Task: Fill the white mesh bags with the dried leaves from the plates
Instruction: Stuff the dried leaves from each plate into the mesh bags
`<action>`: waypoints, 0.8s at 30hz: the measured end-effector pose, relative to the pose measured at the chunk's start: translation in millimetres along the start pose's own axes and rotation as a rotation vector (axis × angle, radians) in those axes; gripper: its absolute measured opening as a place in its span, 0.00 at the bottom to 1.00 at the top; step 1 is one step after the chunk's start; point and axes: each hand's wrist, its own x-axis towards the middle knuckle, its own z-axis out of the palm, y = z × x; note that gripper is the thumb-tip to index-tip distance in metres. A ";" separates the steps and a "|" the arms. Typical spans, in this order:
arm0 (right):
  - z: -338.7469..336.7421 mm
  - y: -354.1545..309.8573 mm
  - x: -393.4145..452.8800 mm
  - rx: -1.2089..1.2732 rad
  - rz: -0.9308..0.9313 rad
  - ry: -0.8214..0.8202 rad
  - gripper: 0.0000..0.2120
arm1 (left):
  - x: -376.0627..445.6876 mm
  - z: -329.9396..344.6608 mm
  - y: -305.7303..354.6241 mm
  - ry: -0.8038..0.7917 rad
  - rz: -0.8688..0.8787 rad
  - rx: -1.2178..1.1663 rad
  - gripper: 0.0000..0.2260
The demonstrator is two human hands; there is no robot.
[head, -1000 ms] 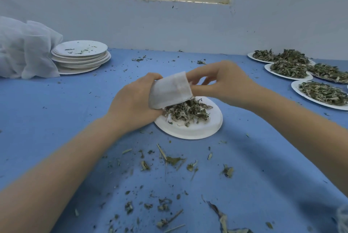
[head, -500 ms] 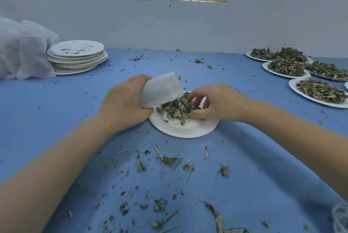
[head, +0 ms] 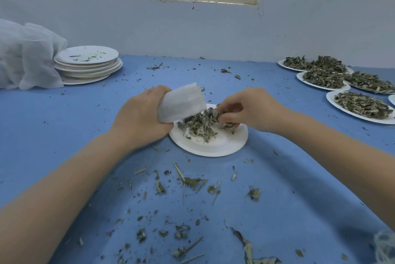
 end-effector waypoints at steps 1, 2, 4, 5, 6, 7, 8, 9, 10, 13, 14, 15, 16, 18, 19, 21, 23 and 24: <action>-4.6 0.0 -1.1 0.026 -0.001 0.027 0.06 | 0.3 -0.2 -0.2 -0.001 -0.002 0.008 0.22; -9.3 -0.6 -1.9 0.045 -0.004 0.054 0.05 | 0.6 -0.3 -0.6 -0.003 -0.004 0.018 0.23; -18.8 -3.3 -2.8 0.079 -0.025 0.107 0.05 | 0.8 -0.3 -1.6 -0.008 -0.001 0.049 0.23; -22.9 -5.8 -2.8 0.095 -0.041 0.131 0.05 | 1.0 -0.2 -2.1 -0.009 0.009 0.071 0.22; -26.2 -9.1 -2.7 0.107 -0.058 0.150 0.06 | 1.0 -0.2 -2.3 -0.006 0.022 0.094 0.22; -28.8 -12.6 -2.4 0.111 -0.076 0.162 0.06 | 0.9 0.0 -2.4 0.000 0.035 0.117 0.22; -30.3 -16.6 -2.1 0.107 -0.095 0.167 0.07 | 0.8 0.2 -2.4 0.010 0.051 0.138 0.22; -31.0 -20.8 -1.6 0.098 -0.111 0.164 0.08 | 0.5 0.8 -2.1 0.018 0.069 0.159 0.22; -30.6 -25.1 -1.3 0.078 -0.124 0.153 0.07 | 0.3 1.3 -1.8 0.024 0.087 0.178 0.22; -25.8 -36.8 -0.6 -0.038 -0.155 0.106 0.07 | 0.3 1.7 -0.3 0.050 0.090 0.166 0.22; -23.2 -40.2 -0.6 -0.071 -0.166 0.095 0.07 | 0.4 2.0 0.2 0.055 0.079 0.149 0.22; -20.8 -43.3 -0.5 -0.093 -0.170 0.087 0.07 | 0.5 2.3 0.7 0.056 0.068 0.132 0.22; -18.6 -45.9 -0.4 -0.106 -0.166 0.080 0.07 | 0.5 2.8 1.2 0.056 0.058 0.111 0.23; -15.1 -48.2 0.8 -0.099 -0.145 0.075 0.07 | 0.3 3.0 1.7 0.066 0.032 0.055 0.23; -14.4 -48.3 1.5 -0.083 -0.134 0.077 0.07 | 0.1 3.0 1.6 0.073 0.023 0.028 0.23; -15.5 -46.7 2.2 -0.046 -0.105 0.093 0.08 | -0.4 2.5 -0.1 0.085 0.015 -0.005 0.22; -18.2 -44.6 2.4 -0.038 -0.080 0.106 0.08 | -0.9 1.8 -2.1 0.087 0.006 -0.023 0.22; -19.3 -44.1 2.4 -0.051 -0.074 0.105 0.08 | -1.0 1.8 -2.6 0.085 0.005 -0.026 0.22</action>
